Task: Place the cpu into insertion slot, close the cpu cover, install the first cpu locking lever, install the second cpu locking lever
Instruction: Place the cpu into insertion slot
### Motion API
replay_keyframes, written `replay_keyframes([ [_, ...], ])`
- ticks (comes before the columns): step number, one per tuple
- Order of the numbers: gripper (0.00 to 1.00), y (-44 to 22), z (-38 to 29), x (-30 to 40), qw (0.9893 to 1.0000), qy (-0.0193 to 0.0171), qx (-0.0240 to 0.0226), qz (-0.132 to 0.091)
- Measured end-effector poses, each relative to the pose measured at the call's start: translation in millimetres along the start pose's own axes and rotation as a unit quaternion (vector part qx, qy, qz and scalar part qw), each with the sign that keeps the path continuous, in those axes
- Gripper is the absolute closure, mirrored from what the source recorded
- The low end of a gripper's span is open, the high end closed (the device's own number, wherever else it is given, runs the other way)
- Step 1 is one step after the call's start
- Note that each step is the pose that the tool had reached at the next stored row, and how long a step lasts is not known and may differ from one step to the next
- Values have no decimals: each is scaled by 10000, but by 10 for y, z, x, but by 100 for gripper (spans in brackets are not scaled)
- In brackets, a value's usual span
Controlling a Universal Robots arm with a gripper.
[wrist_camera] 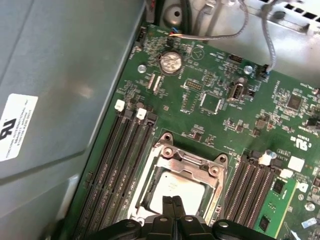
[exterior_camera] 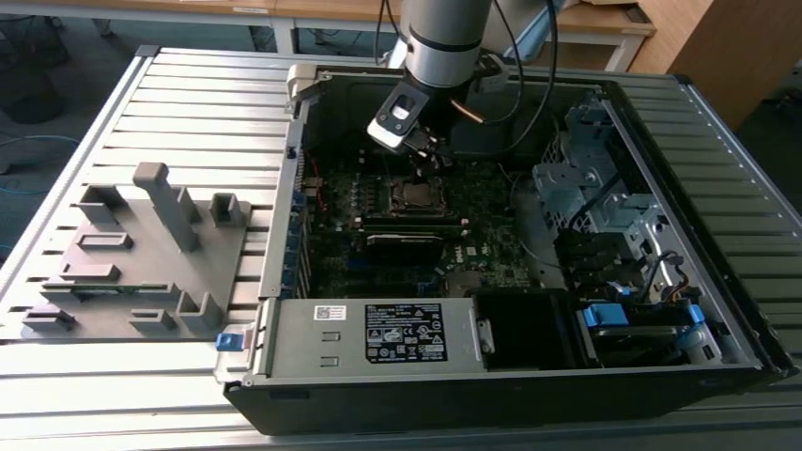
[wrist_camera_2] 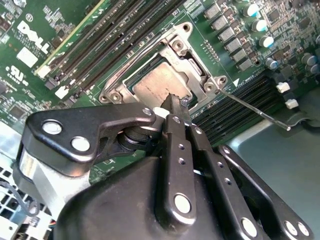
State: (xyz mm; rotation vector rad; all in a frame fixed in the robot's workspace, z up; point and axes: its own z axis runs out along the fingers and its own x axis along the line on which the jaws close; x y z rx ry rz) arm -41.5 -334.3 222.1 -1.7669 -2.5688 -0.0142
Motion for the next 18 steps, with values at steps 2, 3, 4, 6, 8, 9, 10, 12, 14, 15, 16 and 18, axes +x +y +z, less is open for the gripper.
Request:
replay_keyframes([
  [2,90,0,0,0,9999,-1,4,-138],
  [3,90,0,1,0,9998,-1,6,-217],
  [4,90,0,2,0,9995,-1,7,-301],
  [6,90,0,3,0,9989,-3,12,-472],
  [8,90,0,4,0,9980,-4,16,-638],
  [9,90,0,5,0,9974,-5,18,-721],
  [10,90,0,6,0,9968,-5,20,-803],
  [12,90,0,7,0,9952,-6,24,-974],
  [14,90,0,9,0,9936,-7,28,-1130],
  [15,90,0,9,-1,9928,-7,30,-1195],
  [16,90,0,10,-1,9925,-7,31,-1222],
  [18,90,0,10,-1,9925,-7,31,-1225],
])
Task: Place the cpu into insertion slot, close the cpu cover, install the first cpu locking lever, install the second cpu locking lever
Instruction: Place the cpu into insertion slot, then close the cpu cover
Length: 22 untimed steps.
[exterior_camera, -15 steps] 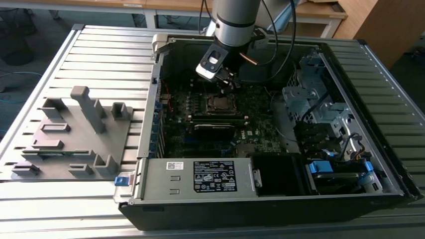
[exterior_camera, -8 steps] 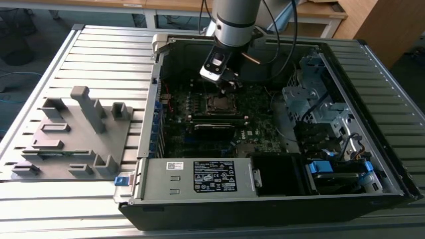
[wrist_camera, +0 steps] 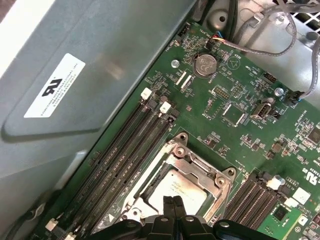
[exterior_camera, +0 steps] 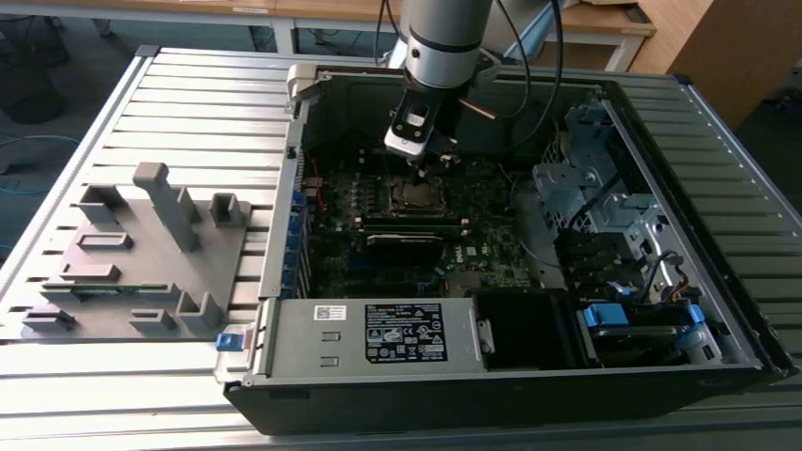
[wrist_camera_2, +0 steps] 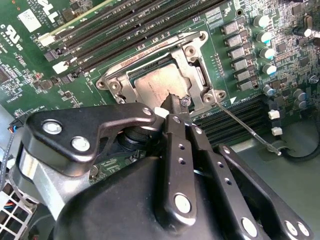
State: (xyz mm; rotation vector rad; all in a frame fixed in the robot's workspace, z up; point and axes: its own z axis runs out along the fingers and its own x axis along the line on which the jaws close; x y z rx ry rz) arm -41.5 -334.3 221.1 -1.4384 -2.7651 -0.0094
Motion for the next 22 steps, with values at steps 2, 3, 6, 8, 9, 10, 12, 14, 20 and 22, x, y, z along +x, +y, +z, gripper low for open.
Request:
replay_keyframes([
  [2,90,0,0,0,10000,0,0,-1],
  [3,90,0,0,0,10000,0,0,-1],
  [6,90,0,1,0,10000,0,1,-18],
  [8,90,1,2,0,9999,0,2,-111],
  [9,90,1,3,-1,9998,-1,4,-178],
  [10,90,1,4,-1,9997,-1,6,-247],
  [12,90,1,6,-1,9992,-2,9,-392],
  [14,90,1,9,-1,9985,-3,13,-550],
  [20,90,3,17,-2,9950,-6,24,-998],
  [22,90,4,20,-3,9936,-6,27,-1131],
])
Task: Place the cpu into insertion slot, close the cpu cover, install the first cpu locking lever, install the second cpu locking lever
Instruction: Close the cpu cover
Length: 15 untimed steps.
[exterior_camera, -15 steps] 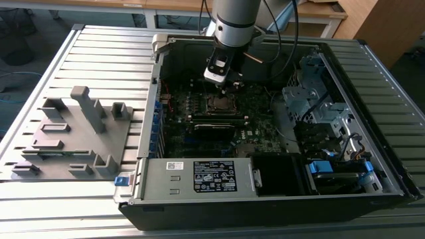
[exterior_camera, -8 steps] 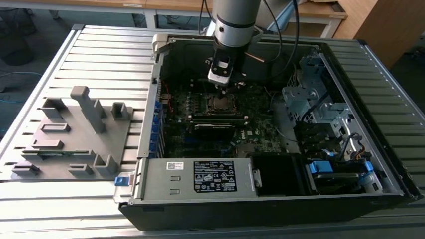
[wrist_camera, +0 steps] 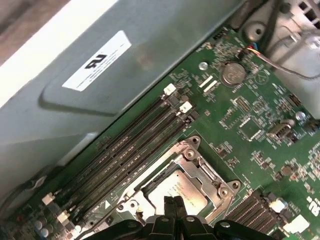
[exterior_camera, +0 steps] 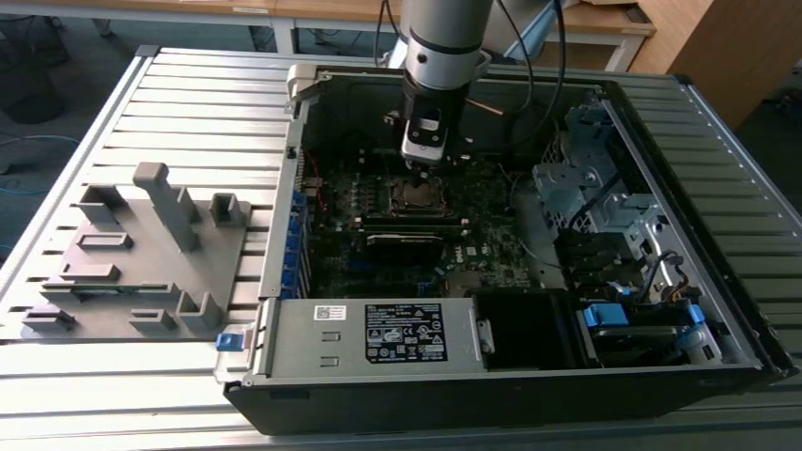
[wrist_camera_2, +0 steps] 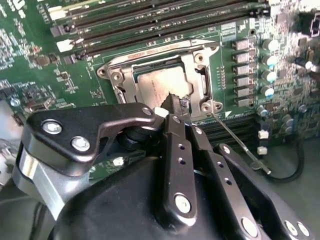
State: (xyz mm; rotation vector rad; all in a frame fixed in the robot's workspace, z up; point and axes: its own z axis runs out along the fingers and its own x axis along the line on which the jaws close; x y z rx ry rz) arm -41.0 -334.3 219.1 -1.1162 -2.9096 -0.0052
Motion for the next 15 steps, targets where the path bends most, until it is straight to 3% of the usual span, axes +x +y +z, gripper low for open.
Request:
replay_keyframes([
  [7,90,2,11,-3,9988,-3,12,-485],
  [11,90,3,18,-4,9970,-4,19,-775],
  [15,90,3,23,-5,9944,-6,27,-1052],
])
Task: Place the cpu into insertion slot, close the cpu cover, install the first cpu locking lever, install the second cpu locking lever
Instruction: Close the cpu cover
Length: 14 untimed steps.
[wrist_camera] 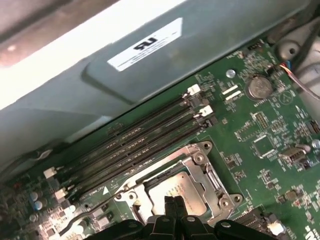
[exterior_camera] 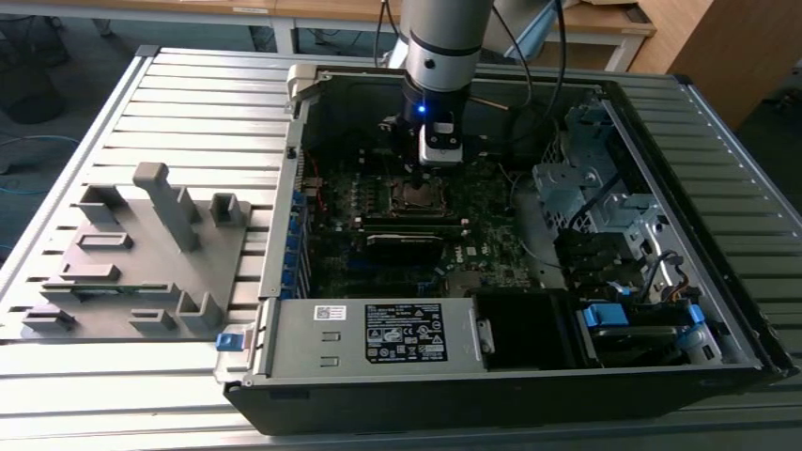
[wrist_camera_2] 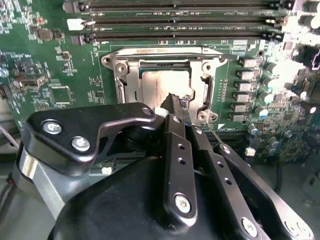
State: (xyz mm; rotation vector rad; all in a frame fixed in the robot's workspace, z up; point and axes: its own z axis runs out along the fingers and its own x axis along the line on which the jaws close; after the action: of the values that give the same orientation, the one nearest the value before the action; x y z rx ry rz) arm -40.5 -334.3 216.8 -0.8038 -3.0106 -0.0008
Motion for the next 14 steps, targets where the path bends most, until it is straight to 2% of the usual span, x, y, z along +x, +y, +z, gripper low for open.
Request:
replay_keyframes([
  [10,90,0,2,0,10000,0,1,-57],
  [14,90,1,6,-2,9996,-2,6,-269],
])
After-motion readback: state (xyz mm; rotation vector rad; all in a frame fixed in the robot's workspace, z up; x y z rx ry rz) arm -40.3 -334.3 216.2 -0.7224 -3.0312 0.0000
